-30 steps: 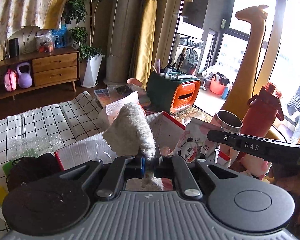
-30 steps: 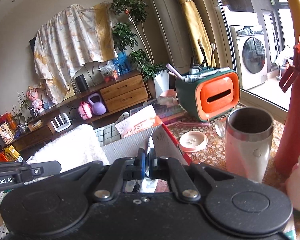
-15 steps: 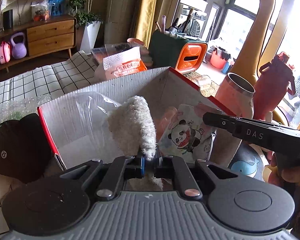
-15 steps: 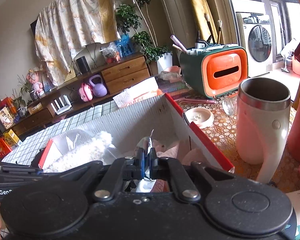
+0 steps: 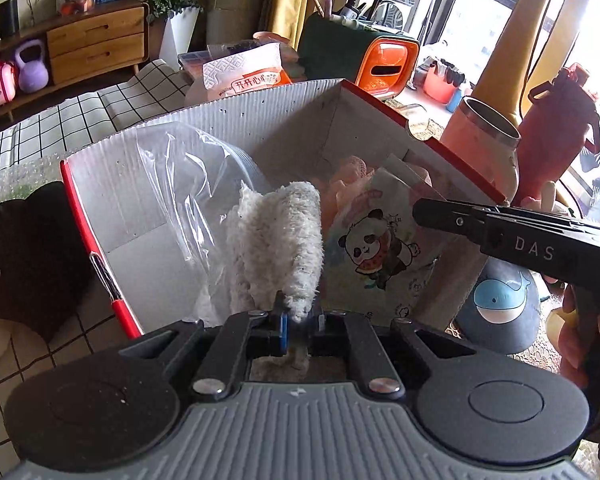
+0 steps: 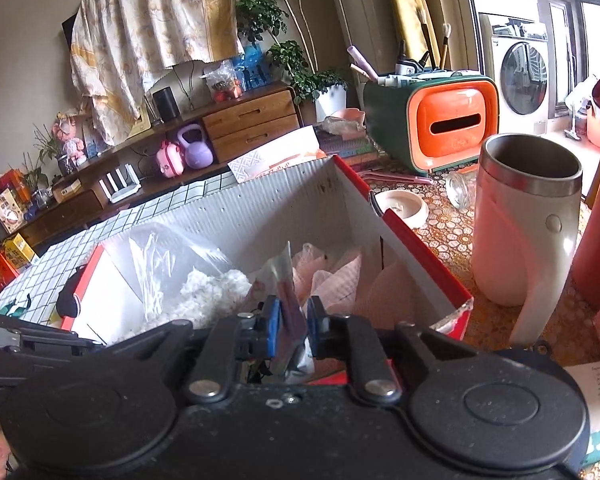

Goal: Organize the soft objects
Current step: 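Lower the towel into the box and open the left tool, then withdraw the left tool from the box, then move the left tool to the Christmas tote bag while the right tool moves to the black cap, then grasp the tote bag with the left tool while the right tool grasps the black cap, then lift and carry the tote bag with the left tool while the right tool carries the cap over the box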

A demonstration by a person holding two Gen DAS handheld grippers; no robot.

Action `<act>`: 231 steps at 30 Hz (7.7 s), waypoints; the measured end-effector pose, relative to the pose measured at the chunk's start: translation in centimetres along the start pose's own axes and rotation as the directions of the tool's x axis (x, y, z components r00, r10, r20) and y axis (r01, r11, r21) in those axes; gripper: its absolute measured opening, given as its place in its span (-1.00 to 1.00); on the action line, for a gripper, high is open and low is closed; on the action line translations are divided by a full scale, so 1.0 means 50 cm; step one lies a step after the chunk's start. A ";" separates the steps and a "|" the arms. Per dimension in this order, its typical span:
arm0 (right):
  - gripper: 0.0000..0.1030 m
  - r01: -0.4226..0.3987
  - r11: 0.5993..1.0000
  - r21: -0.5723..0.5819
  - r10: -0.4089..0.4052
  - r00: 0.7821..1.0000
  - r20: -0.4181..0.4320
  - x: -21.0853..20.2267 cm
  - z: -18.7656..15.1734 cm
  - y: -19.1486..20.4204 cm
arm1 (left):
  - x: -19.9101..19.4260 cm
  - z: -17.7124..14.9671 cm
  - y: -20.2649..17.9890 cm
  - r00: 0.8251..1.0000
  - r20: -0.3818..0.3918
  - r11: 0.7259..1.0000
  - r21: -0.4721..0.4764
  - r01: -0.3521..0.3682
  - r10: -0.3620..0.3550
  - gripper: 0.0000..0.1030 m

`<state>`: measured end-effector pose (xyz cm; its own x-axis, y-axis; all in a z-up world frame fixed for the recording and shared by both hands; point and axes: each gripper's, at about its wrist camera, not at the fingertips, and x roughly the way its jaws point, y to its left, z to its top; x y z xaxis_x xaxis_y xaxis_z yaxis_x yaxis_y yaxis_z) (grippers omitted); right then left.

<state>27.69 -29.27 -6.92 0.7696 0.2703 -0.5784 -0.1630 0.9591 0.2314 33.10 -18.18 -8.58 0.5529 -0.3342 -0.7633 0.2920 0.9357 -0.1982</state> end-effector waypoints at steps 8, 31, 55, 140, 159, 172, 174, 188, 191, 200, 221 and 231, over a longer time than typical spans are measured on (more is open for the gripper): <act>-0.41 0.016 1.000 -0.014 -0.016 1.000 -0.011 -0.025 0.002 0.001 | -0.019 -0.009 -0.010 1.000 0.008 1.000 0.020 -0.009 0.009 -0.78; 0.58 -0.029 0.998 -0.059 0.032 0.998 0.046 -0.141 -0.007 0.063 | -0.141 -0.052 -0.012 0.995 0.101 0.999 0.028 -0.030 0.027 0.32; 0.99 -0.194 0.966 -0.173 0.214 0.971 0.105 -0.265 -0.044 0.283 | -0.403 -0.153 0.088 0.960 0.263 0.995 -0.047 -0.089 0.099 0.93; -0.13 -0.067 0.932 -0.356 0.018 0.990 -0.139 0.325 -0.054 0.582 | -0.321 -0.357 0.762 0.787 0.049 0.667 -0.564 -0.487 0.615 0.41; -0.86 -0.144 0.962 -0.231 0.129 0.988 -0.080 0.217 -0.020 0.541 | -0.357 -0.353 0.746 0.752 0.063 0.639 -0.576 -0.510 0.657 -0.76; -0.87 -0.244 0.944 -0.221 0.217 0.966 -0.138 0.105 -0.037 0.513 | -0.427 -0.375 0.702 0.765 0.116 0.661 -0.596 -0.457 0.634 -0.80; -0.91 -0.241 0.943 -0.228 0.217 0.968 -0.126 0.092 -0.050 0.513 | -0.435 -0.382 0.698 0.766 0.117 0.659 -0.601 -0.452 0.632 -0.81; -0.96 -0.268 0.932 -0.246 0.269 0.963 -0.030 -0.022 -0.014 0.496 | -0.539 -0.367 0.633 0.749 0.222 0.697 -0.591 -0.406 0.624 -0.84; -0.96 -0.277 0.924 -0.263 0.284 0.959 -0.014 -0.055 -0.003 0.494 | -0.560 -0.364 0.621 0.750 0.230 0.701 -0.592 -0.398 0.620 -0.84; -0.96 -0.282 0.925 -0.256 0.303 0.952 0.049 -0.148 0.040 0.450 | -0.635 -0.343 0.553 0.752 0.291 0.731 -0.586 -0.349 0.592 -0.84; -0.96 -0.122 0.963 -0.239 0.171 0.965 0.197 -0.229 0.109 0.287 | -0.600 -0.138 0.279 0.812 0.485 0.922 -0.352 -0.159 0.325 -0.84; -0.96 -0.030 0.983 -0.182 0.070 0.974 0.217 -0.216 0.118 0.178 | -0.500 -0.034 0.150 0.847 0.495 0.968 -0.240 -0.077 0.191 -0.84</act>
<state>21.57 -24.14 5.99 0.8719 0.3121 -0.3774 -0.2958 0.9498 0.1021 20.14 -2.60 7.97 0.9109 -0.1610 -0.3800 0.0523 0.9584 -0.2806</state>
